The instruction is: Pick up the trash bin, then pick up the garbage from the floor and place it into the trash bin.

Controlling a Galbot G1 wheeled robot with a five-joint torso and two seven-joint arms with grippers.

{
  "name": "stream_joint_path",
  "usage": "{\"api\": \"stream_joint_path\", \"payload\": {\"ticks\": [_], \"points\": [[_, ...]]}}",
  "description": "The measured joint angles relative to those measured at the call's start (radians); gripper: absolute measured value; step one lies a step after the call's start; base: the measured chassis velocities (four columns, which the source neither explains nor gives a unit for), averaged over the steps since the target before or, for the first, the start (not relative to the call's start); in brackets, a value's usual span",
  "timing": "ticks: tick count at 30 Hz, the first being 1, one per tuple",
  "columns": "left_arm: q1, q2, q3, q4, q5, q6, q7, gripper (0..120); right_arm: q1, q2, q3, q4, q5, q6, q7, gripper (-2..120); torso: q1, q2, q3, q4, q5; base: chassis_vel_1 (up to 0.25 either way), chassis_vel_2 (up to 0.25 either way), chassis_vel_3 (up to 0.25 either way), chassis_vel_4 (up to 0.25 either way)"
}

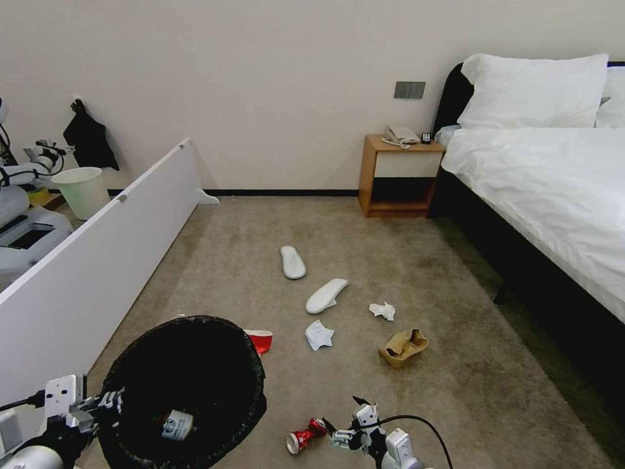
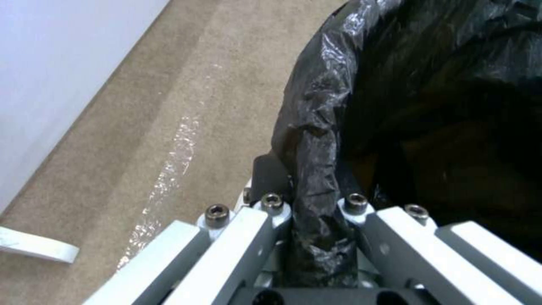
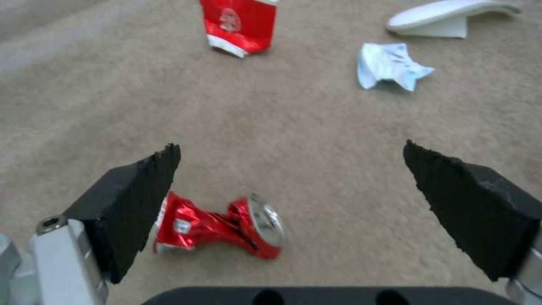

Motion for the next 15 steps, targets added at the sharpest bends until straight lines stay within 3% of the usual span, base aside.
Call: {"api": "stream_joint_path", "payload": {"ticks": [15], "points": [[-0.007,0.003,0.002,0.001,-0.001,0.000,0.000,3,0.085,0.090,-0.022,-0.160,-0.048,0.009,-0.017,100,0.000,0.000,0.000,0.0000,0.0001,0.000,0.000,0.000,0.000]]}}
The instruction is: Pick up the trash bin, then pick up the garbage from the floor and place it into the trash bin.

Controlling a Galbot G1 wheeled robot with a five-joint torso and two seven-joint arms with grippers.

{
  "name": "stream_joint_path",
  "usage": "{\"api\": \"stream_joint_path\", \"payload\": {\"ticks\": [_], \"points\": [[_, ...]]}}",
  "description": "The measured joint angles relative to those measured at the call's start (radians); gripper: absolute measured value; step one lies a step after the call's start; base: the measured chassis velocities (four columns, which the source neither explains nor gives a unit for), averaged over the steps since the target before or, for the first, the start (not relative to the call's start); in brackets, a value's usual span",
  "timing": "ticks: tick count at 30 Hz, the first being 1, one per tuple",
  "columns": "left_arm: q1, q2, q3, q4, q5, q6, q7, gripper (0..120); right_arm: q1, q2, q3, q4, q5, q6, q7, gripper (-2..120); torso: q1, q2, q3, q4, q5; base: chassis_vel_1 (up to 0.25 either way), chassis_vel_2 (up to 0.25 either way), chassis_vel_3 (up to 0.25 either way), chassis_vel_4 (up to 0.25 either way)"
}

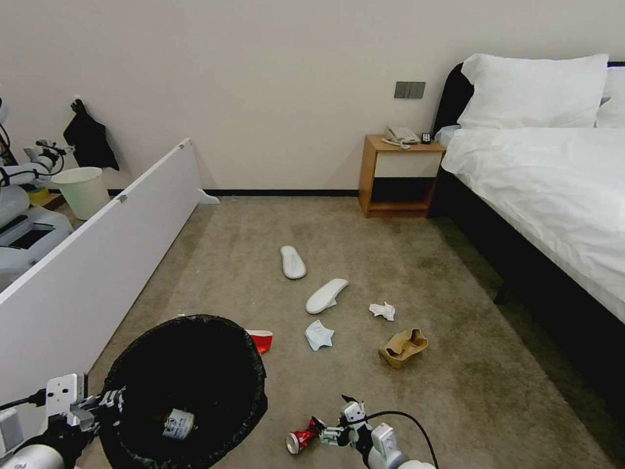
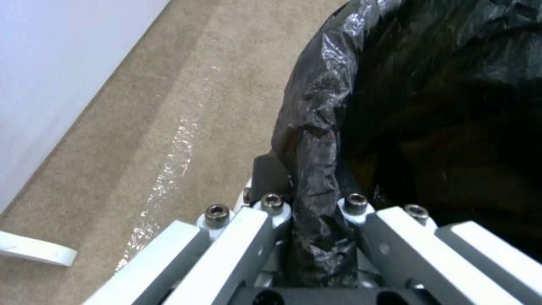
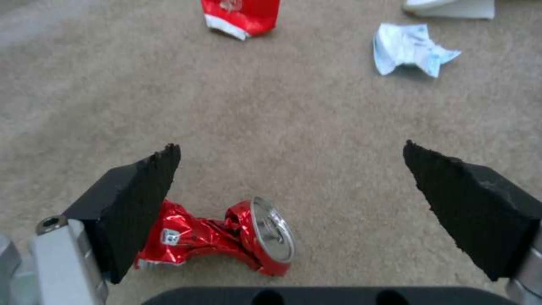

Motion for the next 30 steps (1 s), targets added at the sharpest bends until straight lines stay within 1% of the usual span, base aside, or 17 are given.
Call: {"api": "stream_joint_path", "payload": {"ticks": [11,30], "points": [[0.001,0.001,-0.004,0.004,-0.003,0.000,0.003,3,0.056,0.063,0.001,-0.123,-0.034,0.031,-0.030,100,0.000,0.000,0.000,0.0000,-0.0001,0.000,0.000,0.000,0.000],[0.003,0.003,-0.015,0.002,-0.006,0.000,0.004,3,0.115,0.117,0.002,-0.302,-0.042,0.070,-0.070,100,0.000,0.000,0.000,-0.0001,-0.0001,0.000,0.000,0.000,0.000]]}}
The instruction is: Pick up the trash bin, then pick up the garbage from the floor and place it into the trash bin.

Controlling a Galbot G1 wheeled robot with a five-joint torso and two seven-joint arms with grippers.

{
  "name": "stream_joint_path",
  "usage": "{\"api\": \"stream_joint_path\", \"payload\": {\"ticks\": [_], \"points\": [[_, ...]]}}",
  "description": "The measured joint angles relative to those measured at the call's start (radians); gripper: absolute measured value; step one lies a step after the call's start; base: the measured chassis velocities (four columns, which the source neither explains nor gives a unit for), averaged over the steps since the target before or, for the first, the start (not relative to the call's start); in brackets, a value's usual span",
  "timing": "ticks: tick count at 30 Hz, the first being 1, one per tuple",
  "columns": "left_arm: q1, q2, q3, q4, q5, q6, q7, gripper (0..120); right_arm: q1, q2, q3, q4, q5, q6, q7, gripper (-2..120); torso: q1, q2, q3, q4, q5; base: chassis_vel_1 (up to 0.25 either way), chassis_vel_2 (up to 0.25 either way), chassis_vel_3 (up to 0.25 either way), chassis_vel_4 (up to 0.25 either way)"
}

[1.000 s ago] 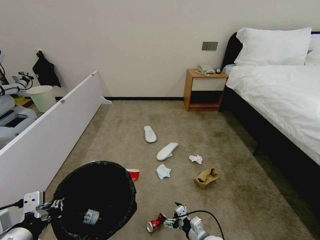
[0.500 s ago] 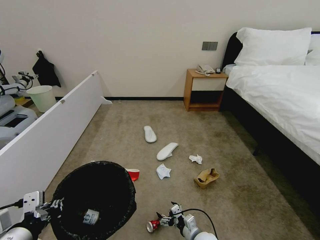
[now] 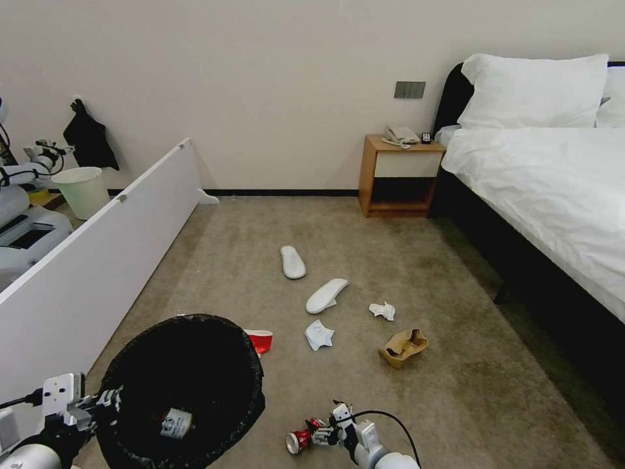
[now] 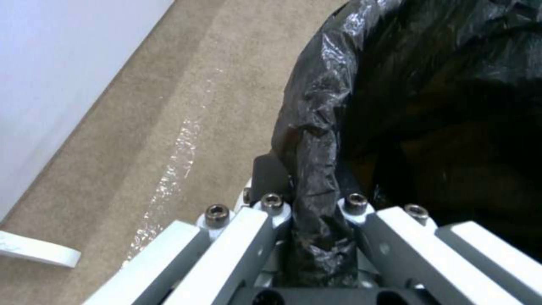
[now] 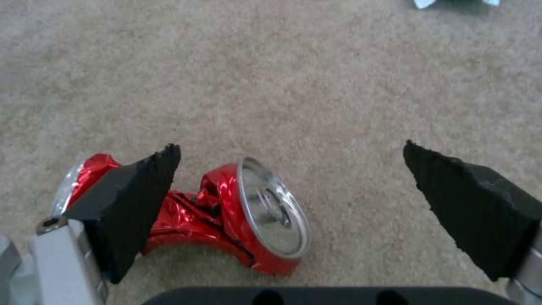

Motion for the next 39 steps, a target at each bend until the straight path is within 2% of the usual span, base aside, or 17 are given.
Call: {"api": "stream_joint_path", "payload": {"ticks": [10,23,25,26,27,28,31,34,36,37,39], "points": [[-0.003,0.001,-0.003,0.000,-0.003,0.000,0.000,3,0.036,0.030,-0.005,-0.086,-0.007,0.008,-0.012,100,0.000,0.000,0.000,0.0000,0.0000,0.000,0.000,0.000,0.000],[-0.005,0.002,-0.004,0.000,-0.005,0.000,0.001,3,0.047,0.037,-0.005,-0.106,-0.009,0.014,-0.024,98,0.000,0.000,0.000,0.0000,0.0000,0.000,0.000,0.000,0.000],[-0.006,0.002,-0.004,0.000,-0.005,0.000,0.001,3,0.047,0.037,-0.005,-0.107,-0.012,0.017,-0.026,90,0.000,0.000,0.000,0.0000,0.0000,0.000,0.000,0.000,0.000],[-0.006,0.002,-0.004,0.000,-0.005,0.000,0.001,3,0.047,0.037,-0.005,-0.107,-0.012,0.017,-0.026,90,0.000,0.000,0.000,0.0000,0.0000,0.000,0.000,0.000,0.000],[-0.006,0.003,-0.004,0.000,-0.005,0.000,0.001,3,0.047,0.036,-0.005,-0.107,-0.013,0.018,-0.028,80,0.000,0.000,0.000,0.0001,0.0001,0.000,0.000,0.000,0.000],[-0.006,0.003,-0.004,0.000,-0.005,0.000,0.001,3,0.047,0.036,-0.005,-0.107,-0.013,0.019,-0.029,77,0.000,0.000,0.000,0.0001,0.0002,0.000,0.000,0.000,0.000],[-0.007,0.003,-0.003,0.000,-0.005,0.000,0.001,3,0.046,0.036,-0.005,-0.107,-0.013,0.020,-0.030,72,0.000,0.000,0.000,0.0002,0.0002,0.000,0.000,0.000,0.000],[-0.007,0.003,-0.003,0.000,-0.006,0.000,0.001,3,0.044,0.035,-0.005,-0.107,-0.013,0.020,-0.032,54,0.000,0.000,0.000,0.0001,0.0002,0.000,0.000,0.000,0.000],[-0.007,0.003,-0.003,0.000,-0.006,0.000,0.001,3,0.043,0.035,-0.005,-0.107,-0.013,0.020,-0.032,52,0.000,0.000,0.000,0.0002,0.0003,0.000,0.000,0.000,0.000],[-0.007,0.003,-0.003,0.000,-0.006,0.000,0.001,3,0.043,0.035,-0.005,-0.107,-0.013,0.020,-0.033,44,0.000,0.000,0.000,0.0003,0.0004,0.000,0.000,0.000,0.000],[-0.007,0.003,-0.003,0.000,-0.006,0.000,0.001,3,0.042,0.035,-0.005,-0.107,-0.013,0.020,-0.033,41,0.000,0.000,0.000,0.0003,0.0004,0.000,0.000,0.000,0.000]]}}
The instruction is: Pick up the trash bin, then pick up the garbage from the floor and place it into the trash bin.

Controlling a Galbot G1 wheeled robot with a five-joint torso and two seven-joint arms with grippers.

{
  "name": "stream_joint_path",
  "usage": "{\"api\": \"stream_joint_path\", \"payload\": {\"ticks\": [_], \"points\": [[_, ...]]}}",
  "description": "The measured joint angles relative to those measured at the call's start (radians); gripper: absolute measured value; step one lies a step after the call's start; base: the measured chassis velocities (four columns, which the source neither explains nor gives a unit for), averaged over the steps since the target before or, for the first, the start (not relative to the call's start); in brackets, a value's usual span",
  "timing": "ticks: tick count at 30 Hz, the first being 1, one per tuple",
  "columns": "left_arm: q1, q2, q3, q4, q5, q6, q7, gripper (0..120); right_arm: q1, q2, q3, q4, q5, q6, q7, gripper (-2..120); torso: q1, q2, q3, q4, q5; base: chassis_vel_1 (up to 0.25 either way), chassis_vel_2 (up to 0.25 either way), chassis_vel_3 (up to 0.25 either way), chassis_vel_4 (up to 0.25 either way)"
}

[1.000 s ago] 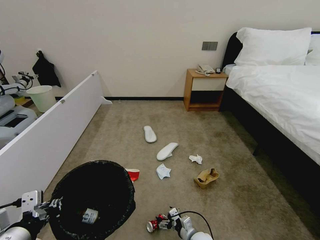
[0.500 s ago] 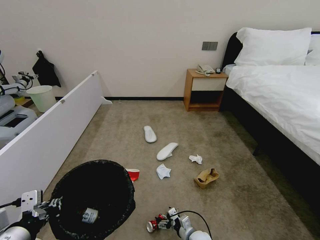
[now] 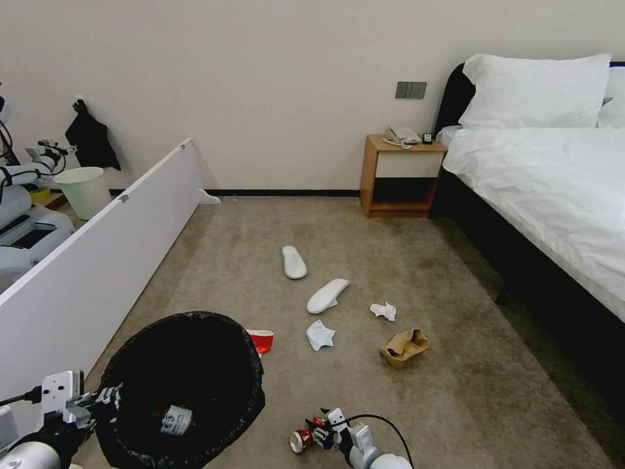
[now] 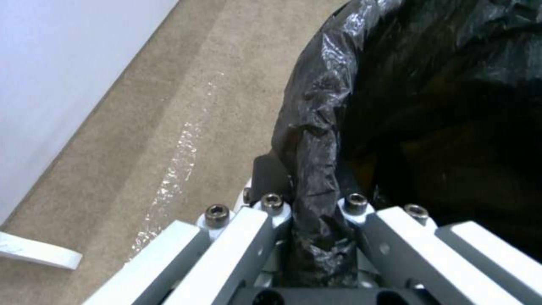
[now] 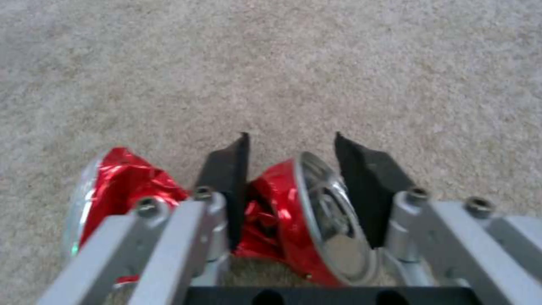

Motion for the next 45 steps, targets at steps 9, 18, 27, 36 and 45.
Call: {"api": "stream_joint_path", "payload": {"ticks": [9,18,27,36,45], "points": [[0.001,0.000,-0.001,0.000,-0.001,0.000,0.000,3,-0.010,-0.003,0.001,0.001,-0.002,0.001,-0.002,19,0.000,0.000,0.000,-0.0002,-0.0002,0.000,0.000,0.000,0.000],[-0.002,-0.001,0.003,-0.002,-0.001,0.000,0.000,3,-0.023,-0.006,0.009,0.005,-0.005,0.001,0.000,19,0.000,0.000,0.000,-0.0003,-0.0005,0.000,0.000,0.000,0.000],[-0.008,0.001,0.006,0.001,-0.002,0.000,-0.001,3,-0.025,-0.008,0.013,0.015,-0.002,-0.003,0.003,19,0.000,0.000,0.000,-0.0003,-0.0002,0.000,0.000,0.000,0.000],[-0.016,0.004,0.014,0.013,-0.002,0.000,-0.001,3,-0.047,-0.063,0.024,0.196,0.084,-0.046,0.028,17,0.000,0.000,0.000,-0.0005,-0.0005,0.000,0.000,0.000,0.000],[-0.027,0.015,0.020,0.012,-0.002,0.000,-0.003,3,-0.083,-0.143,0.058,0.414,0.163,-0.083,0.045,17,0.000,0.000,0.000,-0.0003,-0.0003,0.000,0.000,0.000,0.000]]}}
